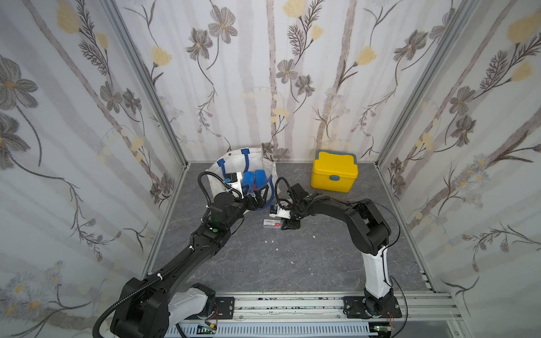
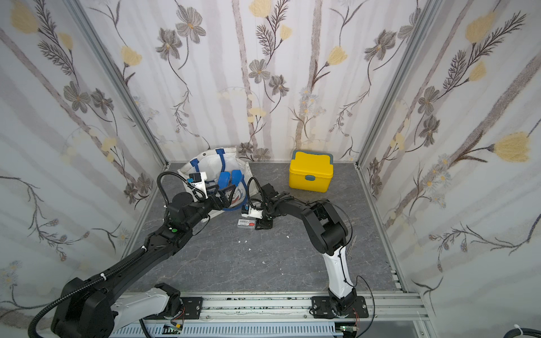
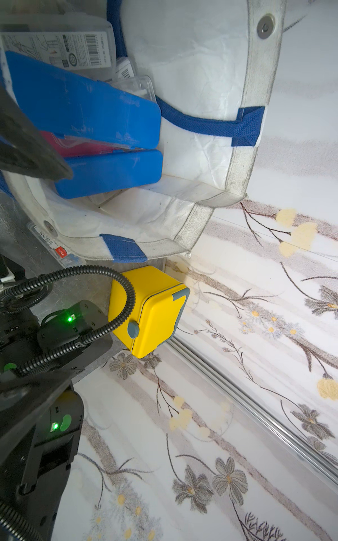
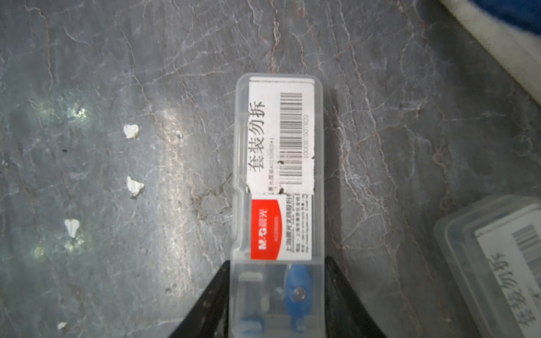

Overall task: Put the compass set into the canvas bag
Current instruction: Pick up the compass set at the center of the board.

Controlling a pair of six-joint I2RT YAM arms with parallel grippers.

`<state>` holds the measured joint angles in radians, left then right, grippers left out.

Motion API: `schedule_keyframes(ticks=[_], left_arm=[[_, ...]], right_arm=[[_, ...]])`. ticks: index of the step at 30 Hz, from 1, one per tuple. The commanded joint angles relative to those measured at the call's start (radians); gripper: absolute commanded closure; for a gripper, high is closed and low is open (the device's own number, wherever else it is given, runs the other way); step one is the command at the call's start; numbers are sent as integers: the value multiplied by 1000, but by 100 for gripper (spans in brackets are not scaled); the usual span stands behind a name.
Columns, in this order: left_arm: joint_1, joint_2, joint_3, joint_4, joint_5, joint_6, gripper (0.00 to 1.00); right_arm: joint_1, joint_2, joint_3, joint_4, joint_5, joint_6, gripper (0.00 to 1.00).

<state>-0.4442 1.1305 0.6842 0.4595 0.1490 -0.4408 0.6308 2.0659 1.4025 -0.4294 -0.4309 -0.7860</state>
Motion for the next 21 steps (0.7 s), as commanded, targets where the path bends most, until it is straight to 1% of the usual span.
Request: schedule_keyframes(ticks=[1,6,11,15,18,21], left_arm=[[-1,-11,-4,12,-12,8,0],[0,-20,-7,12,-22,0,0],[0,-24,-8,16,-20,-12,0],[0,-32,-9,42,16,-28,0],[0,-31,-3,58,52,-43,0],[-5,-24,-4,84,76,-71,0]], right_arm=[[1,-57,-38,102,-23,53,56],[-1,-163,-131,243,-35,127,59],[-6,-285,-231,387,-29,218,59],[-13,-392,-318,521,23,310,59],[-22,-479,-401,660,57,383,59],[-26,-568,-466,769,119,449,59]])
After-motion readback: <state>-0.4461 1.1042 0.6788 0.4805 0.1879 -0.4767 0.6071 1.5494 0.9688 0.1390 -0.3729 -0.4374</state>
